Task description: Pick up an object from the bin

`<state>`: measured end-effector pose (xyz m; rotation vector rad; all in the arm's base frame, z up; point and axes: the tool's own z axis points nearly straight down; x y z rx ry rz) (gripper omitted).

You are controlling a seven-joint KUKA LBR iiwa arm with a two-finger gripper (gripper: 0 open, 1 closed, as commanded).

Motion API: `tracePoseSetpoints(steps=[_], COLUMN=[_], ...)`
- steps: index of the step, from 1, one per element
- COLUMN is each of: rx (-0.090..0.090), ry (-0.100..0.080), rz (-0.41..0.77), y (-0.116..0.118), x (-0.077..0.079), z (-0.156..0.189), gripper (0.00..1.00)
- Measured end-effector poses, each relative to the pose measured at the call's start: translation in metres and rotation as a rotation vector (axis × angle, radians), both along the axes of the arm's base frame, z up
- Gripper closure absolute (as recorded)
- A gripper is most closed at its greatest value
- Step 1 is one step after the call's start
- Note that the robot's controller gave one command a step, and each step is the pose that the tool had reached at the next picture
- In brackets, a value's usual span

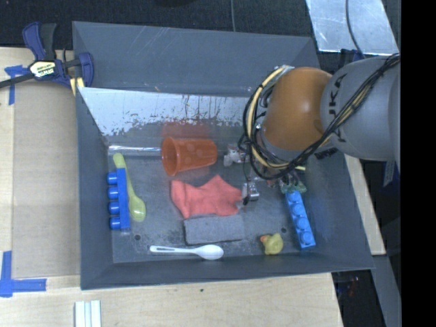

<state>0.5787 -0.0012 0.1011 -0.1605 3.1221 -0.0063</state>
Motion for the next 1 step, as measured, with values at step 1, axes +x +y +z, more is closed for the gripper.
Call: tracePoseSetpoints(steps=[1], rx=[-0.001], ry=[0.003], rz=[0.052], y=[0.027], x=[0.0033], z=[0.008], gripper=[0.0])
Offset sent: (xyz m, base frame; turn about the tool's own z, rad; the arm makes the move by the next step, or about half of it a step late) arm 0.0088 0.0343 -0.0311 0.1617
